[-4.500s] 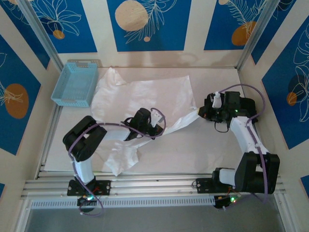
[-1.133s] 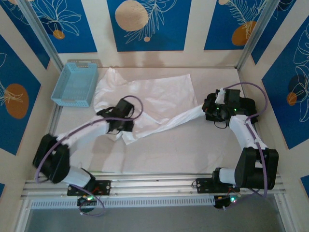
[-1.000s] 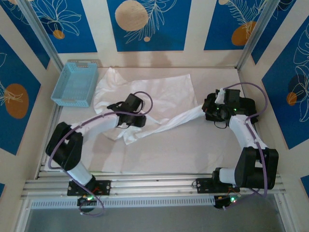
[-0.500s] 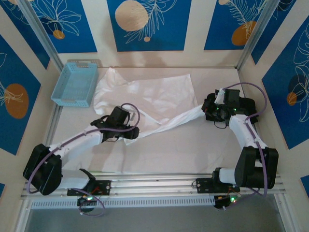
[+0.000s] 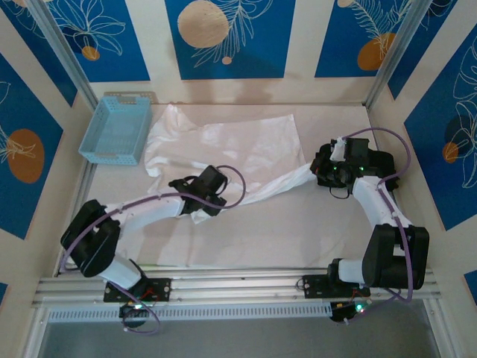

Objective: Fold the inside-out t-shirt

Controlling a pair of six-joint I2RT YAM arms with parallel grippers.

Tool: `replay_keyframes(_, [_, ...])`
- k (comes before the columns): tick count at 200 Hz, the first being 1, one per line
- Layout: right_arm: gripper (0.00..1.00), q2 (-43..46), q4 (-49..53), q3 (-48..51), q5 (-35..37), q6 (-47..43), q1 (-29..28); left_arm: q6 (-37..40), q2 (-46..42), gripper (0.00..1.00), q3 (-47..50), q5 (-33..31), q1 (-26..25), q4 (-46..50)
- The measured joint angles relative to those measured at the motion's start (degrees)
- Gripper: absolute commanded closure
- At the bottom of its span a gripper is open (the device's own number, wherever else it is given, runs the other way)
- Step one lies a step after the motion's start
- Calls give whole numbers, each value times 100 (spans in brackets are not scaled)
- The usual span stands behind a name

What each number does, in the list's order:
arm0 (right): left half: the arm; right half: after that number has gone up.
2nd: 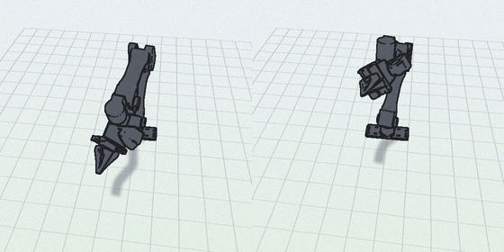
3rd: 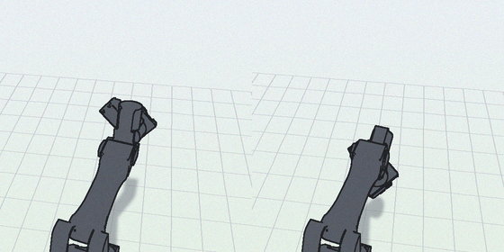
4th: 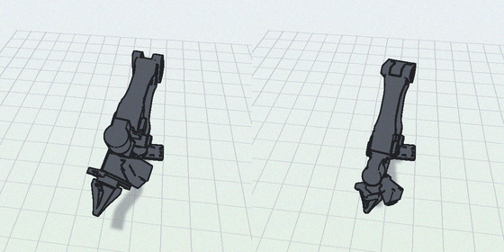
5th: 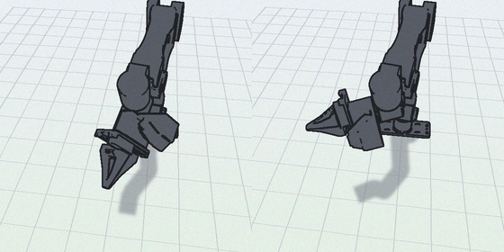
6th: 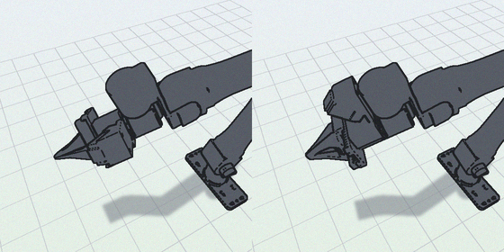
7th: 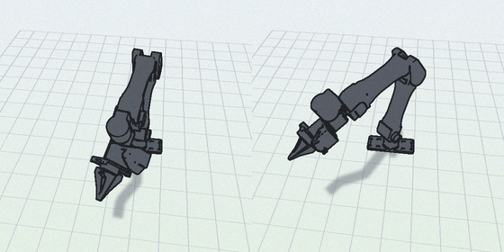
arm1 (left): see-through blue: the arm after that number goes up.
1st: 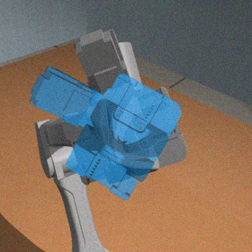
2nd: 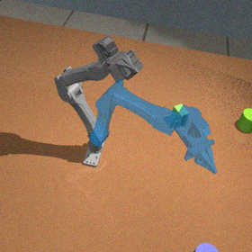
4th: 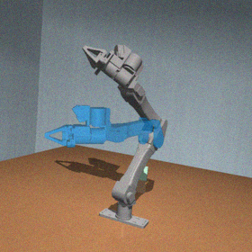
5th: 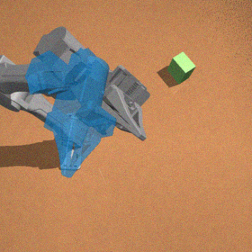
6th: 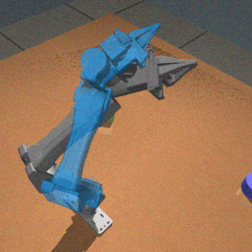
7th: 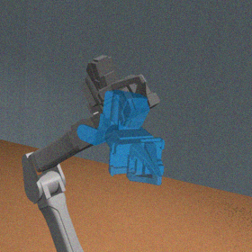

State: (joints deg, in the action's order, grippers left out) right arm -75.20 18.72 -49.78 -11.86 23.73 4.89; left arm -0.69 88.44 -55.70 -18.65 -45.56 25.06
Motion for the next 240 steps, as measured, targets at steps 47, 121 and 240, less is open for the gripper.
replay_keyframes(47, [100,0,4,0,-15,-35,0,721,658,36,-330,-109,0,195])
replay_keyframes(121, [100,0,17,0,-22,-39,7,1016,1093,71,-684,-203,68,330])
replay_keyframes(240, [100,455,109,0,-48,-37,50,-184,-1141,100,31,769,1102,-122])
